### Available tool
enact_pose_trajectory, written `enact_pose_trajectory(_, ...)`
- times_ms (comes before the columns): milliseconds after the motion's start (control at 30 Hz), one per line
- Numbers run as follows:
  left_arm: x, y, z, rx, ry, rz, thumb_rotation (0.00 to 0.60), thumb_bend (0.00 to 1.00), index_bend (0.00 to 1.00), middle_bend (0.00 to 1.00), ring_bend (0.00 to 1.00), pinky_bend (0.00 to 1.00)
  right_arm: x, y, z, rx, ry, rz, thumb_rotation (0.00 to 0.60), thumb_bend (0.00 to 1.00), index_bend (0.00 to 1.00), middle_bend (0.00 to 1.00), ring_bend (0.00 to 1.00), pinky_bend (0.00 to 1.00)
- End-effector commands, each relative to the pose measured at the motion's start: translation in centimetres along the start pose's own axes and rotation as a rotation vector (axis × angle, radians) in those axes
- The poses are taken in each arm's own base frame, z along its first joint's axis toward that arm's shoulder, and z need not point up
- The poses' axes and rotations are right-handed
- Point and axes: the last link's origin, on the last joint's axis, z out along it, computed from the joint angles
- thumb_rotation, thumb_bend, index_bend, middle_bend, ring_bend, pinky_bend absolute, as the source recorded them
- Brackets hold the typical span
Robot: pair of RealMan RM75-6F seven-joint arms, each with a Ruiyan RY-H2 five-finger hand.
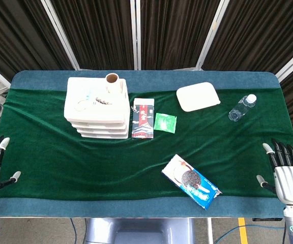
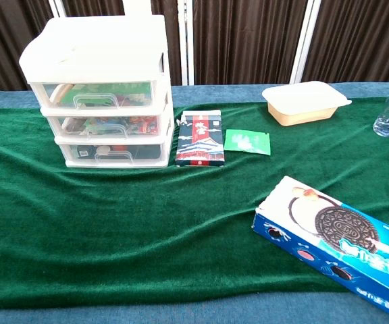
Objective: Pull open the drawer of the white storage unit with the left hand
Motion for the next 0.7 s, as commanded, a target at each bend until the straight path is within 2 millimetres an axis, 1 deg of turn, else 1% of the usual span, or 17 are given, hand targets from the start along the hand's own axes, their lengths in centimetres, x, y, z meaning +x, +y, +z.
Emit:
enact_pose_trajectory(33,-0.01,0.02,0.00,-0.001,0.000,0.001,0.600,0.19,0.00,0.00,0.00,0.00,0.04,0.00,-0.02,0.000,0.000,0.002,0.600,0.08,0.12,0.00,0.00,0.05)
enact_pose_trajectory(700,0.07,0.67,-0.01,-0.022,0.010,-0.037,0.600,0.19,0.00,0.00,0.00,0.00,0.22,0.19,-0.15,-0.002,-0.008,0.021,0.600,0.08,0.10,0.00,0.00,0.05)
